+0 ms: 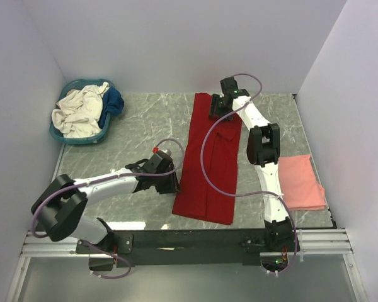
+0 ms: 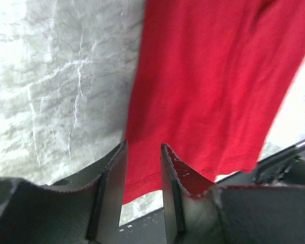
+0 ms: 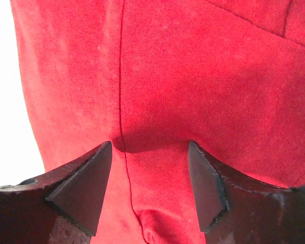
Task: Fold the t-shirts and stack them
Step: Fold the tshirt
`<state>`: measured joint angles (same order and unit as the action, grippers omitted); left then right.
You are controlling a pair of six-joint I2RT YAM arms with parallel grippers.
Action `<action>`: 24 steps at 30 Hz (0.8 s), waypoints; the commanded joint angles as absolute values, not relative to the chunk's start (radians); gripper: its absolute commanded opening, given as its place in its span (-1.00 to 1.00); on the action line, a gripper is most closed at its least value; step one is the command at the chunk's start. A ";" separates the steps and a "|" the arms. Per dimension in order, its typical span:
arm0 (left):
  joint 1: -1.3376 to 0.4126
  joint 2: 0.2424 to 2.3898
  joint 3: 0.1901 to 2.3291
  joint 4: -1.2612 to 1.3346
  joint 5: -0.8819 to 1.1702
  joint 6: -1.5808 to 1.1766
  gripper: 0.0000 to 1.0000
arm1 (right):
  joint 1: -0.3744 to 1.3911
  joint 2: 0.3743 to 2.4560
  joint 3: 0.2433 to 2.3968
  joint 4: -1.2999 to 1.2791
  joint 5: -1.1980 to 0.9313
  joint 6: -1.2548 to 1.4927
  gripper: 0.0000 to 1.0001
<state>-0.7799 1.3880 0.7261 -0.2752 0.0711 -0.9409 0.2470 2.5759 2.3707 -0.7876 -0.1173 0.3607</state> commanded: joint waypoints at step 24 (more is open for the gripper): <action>-0.925 1.539 0.670 -0.322 -0.086 -0.911 -0.78 | 0.216 2.542 2.358 -0.704 -0.106 0.324 0.40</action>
